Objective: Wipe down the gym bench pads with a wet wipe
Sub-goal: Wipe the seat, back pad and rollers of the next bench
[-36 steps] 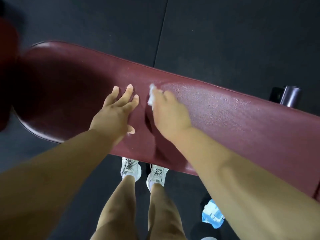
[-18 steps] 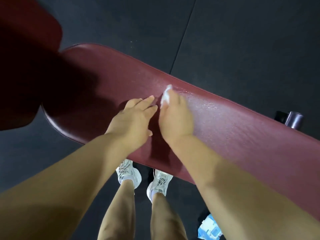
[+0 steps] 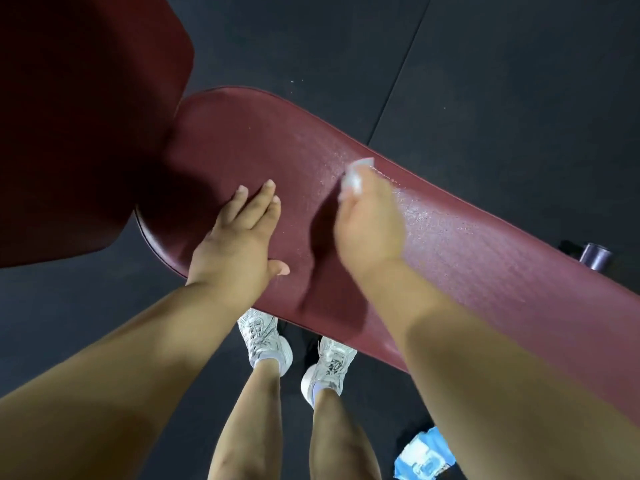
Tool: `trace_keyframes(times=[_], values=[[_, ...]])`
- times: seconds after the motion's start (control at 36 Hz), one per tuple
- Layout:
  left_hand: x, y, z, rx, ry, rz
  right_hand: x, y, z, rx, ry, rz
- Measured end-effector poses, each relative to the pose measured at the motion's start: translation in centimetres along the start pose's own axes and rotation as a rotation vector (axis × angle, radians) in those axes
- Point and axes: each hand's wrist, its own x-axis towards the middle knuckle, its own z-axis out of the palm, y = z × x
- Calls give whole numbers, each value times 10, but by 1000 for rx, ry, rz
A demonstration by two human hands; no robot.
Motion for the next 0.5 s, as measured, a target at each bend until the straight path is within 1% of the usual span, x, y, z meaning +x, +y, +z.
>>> trace_keyframes(times=[0.06,0.08,0.11,0.14,0.17,0.19,0.25,0.31,0.33,0.36,0.39,0.42,0.5], values=[[0,-2,0,-4,-8,8,-14,-15,6,-67,-157,-317],[0,-3,0,-4,-6,13,-16,-14,3,-113,-201,-458],[0,-4,0,-5,-3,17,-13,-9,-3,-157,-223,-548],[0,-4,0,-9,0,20,-6,-2,-10,-193,-235,-573],[0,-5,0,-19,6,24,3,7,-17,-209,-225,-544],[-1,-5,-1,-31,13,29,15,16,-24,-218,-201,-462],[-1,-5,-1,-49,26,37,34,31,-36,-198,-89,-217],[-1,-5,-2,-54,26,38,38,37,-36,-108,30,15],[-2,-4,-3,-52,19,38,34,35,-33,-59,58,105],[-2,-4,-4,-47,9,40,28,30,-27,-38,73,158],[-2,-4,-6,-42,-3,45,19,23,-22,-31,77,158],[-2,-5,-7,-41,-13,49,7,15,-15,-39,66,108],[-3,-13,-15,-40,-37,77,-36,-9,6,-110,-52,-201]])
